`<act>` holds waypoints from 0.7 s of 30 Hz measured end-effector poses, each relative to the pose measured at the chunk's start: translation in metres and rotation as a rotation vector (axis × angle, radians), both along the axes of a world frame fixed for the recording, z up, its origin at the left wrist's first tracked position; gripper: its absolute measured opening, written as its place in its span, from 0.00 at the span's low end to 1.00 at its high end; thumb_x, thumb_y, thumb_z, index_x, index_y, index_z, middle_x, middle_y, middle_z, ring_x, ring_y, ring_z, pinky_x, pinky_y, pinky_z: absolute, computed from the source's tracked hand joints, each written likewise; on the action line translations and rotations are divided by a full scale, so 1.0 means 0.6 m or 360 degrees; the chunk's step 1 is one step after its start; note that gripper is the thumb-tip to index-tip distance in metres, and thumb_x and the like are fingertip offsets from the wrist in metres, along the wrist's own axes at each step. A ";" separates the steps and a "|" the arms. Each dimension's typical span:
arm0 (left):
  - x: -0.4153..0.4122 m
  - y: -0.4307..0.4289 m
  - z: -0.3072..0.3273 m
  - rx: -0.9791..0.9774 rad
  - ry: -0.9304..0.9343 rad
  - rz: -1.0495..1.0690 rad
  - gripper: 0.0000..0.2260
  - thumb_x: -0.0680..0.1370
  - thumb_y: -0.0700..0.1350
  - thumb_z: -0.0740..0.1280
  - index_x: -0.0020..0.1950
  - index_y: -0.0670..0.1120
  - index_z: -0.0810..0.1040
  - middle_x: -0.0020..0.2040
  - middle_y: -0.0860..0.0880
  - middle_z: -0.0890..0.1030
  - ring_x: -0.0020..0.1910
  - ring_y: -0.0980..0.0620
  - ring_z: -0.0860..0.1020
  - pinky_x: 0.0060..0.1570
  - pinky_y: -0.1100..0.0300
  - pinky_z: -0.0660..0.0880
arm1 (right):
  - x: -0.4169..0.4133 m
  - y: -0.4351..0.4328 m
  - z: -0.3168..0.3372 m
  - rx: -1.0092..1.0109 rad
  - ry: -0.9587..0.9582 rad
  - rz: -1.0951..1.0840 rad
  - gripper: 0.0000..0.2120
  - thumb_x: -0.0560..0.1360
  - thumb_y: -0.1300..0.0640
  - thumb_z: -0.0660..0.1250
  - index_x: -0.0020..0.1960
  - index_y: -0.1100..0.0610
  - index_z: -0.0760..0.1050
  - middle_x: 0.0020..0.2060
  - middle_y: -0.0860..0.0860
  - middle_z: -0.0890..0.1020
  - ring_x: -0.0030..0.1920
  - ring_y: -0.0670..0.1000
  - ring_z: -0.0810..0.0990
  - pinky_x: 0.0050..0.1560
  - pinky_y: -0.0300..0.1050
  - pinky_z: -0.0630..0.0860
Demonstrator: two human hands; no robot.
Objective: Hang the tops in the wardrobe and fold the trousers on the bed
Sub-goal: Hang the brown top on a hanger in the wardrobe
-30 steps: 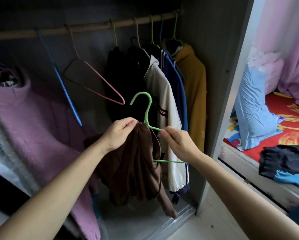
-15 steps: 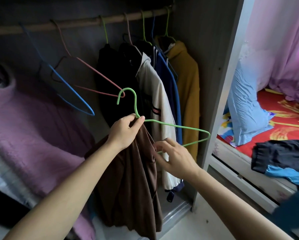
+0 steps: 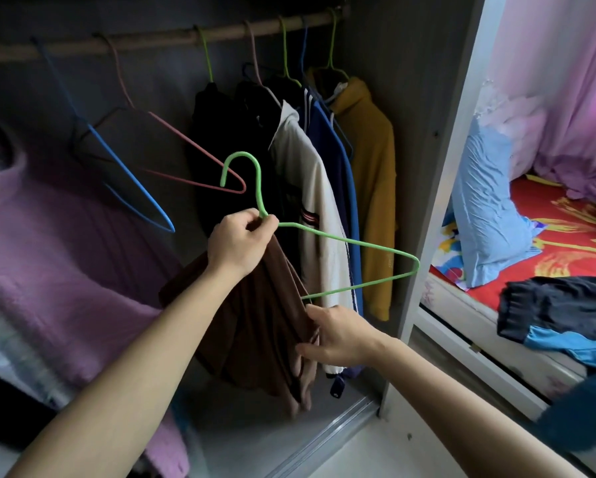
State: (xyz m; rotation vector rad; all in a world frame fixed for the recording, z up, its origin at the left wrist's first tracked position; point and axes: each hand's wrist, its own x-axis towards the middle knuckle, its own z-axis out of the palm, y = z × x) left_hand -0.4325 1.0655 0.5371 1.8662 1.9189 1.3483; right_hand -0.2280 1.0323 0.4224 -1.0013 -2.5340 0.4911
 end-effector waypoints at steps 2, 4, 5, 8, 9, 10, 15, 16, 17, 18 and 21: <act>-0.016 0.001 0.003 0.0065 -0.0074 0.0113 0.18 0.70 0.62 0.62 0.30 0.48 0.71 0.22 0.53 0.69 0.26 0.53 0.69 0.33 0.54 0.68 | 0.022 0.010 -0.012 0.0030 -0.0088 -0.0090 0.16 0.74 0.40 0.68 0.47 0.53 0.72 0.36 0.46 0.79 0.37 0.52 0.77 0.36 0.45 0.69; -0.038 0.000 0.004 0.0136 -0.0031 0.0294 0.17 0.69 0.63 0.62 0.29 0.51 0.72 0.22 0.53 0.70 0.24 0.53 0.68 0.30 0.56 0.63 | 0.049 0.021 -0.017 0.0023 -0.0047 -0.0153 0.16 0.76 0.41 0.66 0.50 0.54 0.76 0.42 0.47 0.80 0.42 0.51 0.79 0.41 0.50 0.76; -0.049 -0.003 0.004 0.0155 -0.0003 0.0395 0.16 0.69 0.63 0.62 0.30 0.53 0.73 0.24 0.54 0.72 0.25 0.53 0.69 0.29 0.56 0.62 | 0.063 0.026 -0.017 0.0039 -0.0031 -0.0186 0.16 0.77 0.40 0.65 0.52 0.53 0.77 0.45 0.46 0.79 0.44 0.49 0.79 0.44 0.50 0.77; -0.079 -0.006 -0.004 0.0159 0.0032 0.0570 0.22 0.69 0.63 0.62 0.27 0.46 0.72 0.22 0.50 0.72 0.26 0.53 0.71 0.30 0.57 0.62 | 0.093 0.039 -0.007 0.0216 -0.0005 -0.0273 0.17 0.80 0.40 0.61 0.58 0.51 0.78 0.47 0.44 0.78 0.48 0.46 0.78 0.47 0.47 0.78; -0.086 -0.006 -0.008 0.0149 0.0082 0.0574 0.23 0.69 0.62 0.62 0.26 0.44 0.71 0.22 0.50 0.72 0.26 0.53 0.71 0.30 0.57 0.62 | 0.100 0.043 -0.001 0.0284 0.0000 -0.0281 0.16 0.81 0.41 0.60 0.57 0.51 0.79 0.47 0.44 0.78 0.48 0.45 0.77 0.47 0.46 0.78; -0.090 -0.007 -0.012 0.0138 0.0150 0.0561 0.23 0.69 0.62 0.62 0.26 0.44 0.71 0.22 0.50 0.72 0.26 0.53 0.72 0.30 0.57 0.63 | 0.106 0.049 0.006 0.0343 -0.0018 -0.0279 0.15 0.81 0.43 0.59 0.56 0.51 0.79 0.46 0.45 0.79 0.48 0.45 0.77 0.47 0.45 0.78; -0.098 -0.008 -0.022 0.0132 0.0443 0.0474 0.23 0.68 0.62 0.61 0.23 0.45 0.68 0.20 0.52 0.69 0.24 0.49 0.70 0.31 0.59 0.62 | 0.127 0.066 0.043 0.0539 -0.0120 -0.0356 0.13 0.81 0.46 0.61 0.50 0.53 0.78 0.42 0.47 0.77 0.43 0.47 0.75 0.43 0.45 0.76; -0.099 -0.007 -0.025 0.0100 0.0505 0.0446 0.23 0.68 0.62 0.61 0.23 0.46 0.67 0.19 0.53 0.69 0.23 0.49 0.70 0.31 0.59 0.62 | 0.128 0.067 0.050 0.0563 -0.0110 -0.0368 0.12 0.80 0.47 0.61 0.49 0.54 0.78 0.41 0.47 0.76 0.42 0.47 0.74 0.41 0.45 0.75; -0.098 -0.007 -0.028 0.0054 0.0564 0.0408 0.23 0.68 0.63 0.61 0.22 0.47 0.67 0.19 0.54 0.69 0.24 0.49 0.70 0.31 0.59 0.63 | 0.128 0.068 0.057 0.0597 -0.0102 -0.0370 0.11 0.80 0.48 0.62 0.48 0.54 0.77 0.40 0.47 0.74 0.41 0.46 0.72 0.40 0.45 0.74; -0.095 -0.006 -0.031 0.0012 0.0605 0.0357 0.23 0.68 0.63 0.60 0.22 0.47 0.67 0.19 0.54 0.69 0.24 0.49 0.71 0.32 0.59 0.63 | 0.124 0.070 0.064 0.0632 -0.0089 -0.0366 0.10 0.80 0.50 0.62 0.47 0.55 0.76 0.39 0.47 0.72 0.40 0.46 0.70 0.40 0.44 0.73; -0.073 -0.003 -0.038 -0.0030 0.0638 0.0166 0.23 0.67 0.64 0.59 0.22 0.47 0.67 0.20 0.54 0.71 0.25 0.51 0.73 0.33 0.58 0.67 | 0.095 0.074 0.093 0.0694 0.0043 -0.0338 0.08 0.80 0.55 0.61 0.45 0.58 0.71 0.39 0.49 0.69 0.40 0.48 0.67 0.42 0.42 0.66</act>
